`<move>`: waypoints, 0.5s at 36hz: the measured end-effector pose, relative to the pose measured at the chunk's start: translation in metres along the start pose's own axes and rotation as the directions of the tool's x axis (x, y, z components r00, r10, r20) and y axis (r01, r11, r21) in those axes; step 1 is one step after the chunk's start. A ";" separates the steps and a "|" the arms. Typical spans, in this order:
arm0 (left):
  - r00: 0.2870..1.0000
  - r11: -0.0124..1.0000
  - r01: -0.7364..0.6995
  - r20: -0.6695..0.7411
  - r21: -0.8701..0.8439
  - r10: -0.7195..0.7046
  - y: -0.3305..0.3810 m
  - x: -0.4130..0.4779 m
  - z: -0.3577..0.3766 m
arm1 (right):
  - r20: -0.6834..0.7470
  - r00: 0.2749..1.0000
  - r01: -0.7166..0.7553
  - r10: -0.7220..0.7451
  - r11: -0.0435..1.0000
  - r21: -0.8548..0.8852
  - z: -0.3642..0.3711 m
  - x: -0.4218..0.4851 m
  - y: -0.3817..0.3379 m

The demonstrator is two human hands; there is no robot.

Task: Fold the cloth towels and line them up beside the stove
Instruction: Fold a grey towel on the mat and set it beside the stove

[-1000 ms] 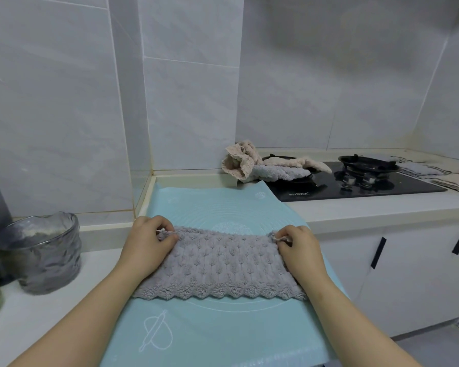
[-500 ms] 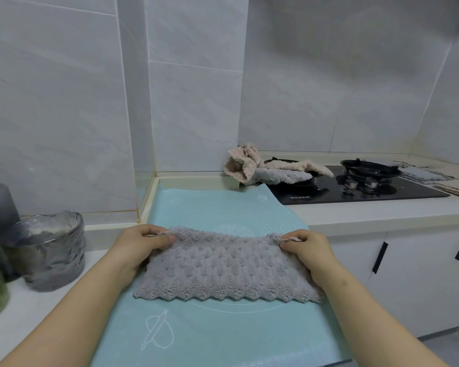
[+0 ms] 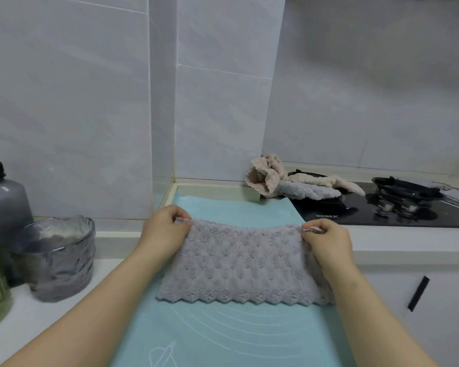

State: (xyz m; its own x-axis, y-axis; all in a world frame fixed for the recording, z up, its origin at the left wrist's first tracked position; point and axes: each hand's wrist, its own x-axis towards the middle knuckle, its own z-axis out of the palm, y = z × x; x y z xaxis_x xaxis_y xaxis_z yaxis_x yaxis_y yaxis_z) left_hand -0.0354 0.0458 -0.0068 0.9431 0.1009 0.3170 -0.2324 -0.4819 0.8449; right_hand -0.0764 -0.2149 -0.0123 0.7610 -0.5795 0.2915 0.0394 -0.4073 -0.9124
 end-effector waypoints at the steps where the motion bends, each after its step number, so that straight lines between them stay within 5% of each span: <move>1: 1.000 0.998 -0.007 -0.003 0.055 0.007 0.001 0.002 0.004 | -0.011 1.000 0.000 -0.001 1.000 -0.021 0.004 0.004 -0.001; 7: 0.995 0.942 -0.049 0.096 0.331 0.018 -0.020 0.006 0.023 | 0.031 0.999 -0.017 0.024 0.981 -0.194 0.021 0.011 0.017; 18: 0.996 0.901 -0.045 0.093 0.432 0.006 -0.021 0.003 0.024 | 0.182 0.981 0.027 0.058 0.901 -0.432 0.017 0.018 0.018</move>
State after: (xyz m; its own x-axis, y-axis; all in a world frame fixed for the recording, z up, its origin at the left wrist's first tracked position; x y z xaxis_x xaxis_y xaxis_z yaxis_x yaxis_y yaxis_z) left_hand -0.0223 0.0356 -0.0340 0.9597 0.0171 0.2804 -0.1493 -0.8145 0.5606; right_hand -0.0511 -0.2211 -0.0284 0.8674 -0.4637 0.1806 -0.2240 -0.6879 -0.6904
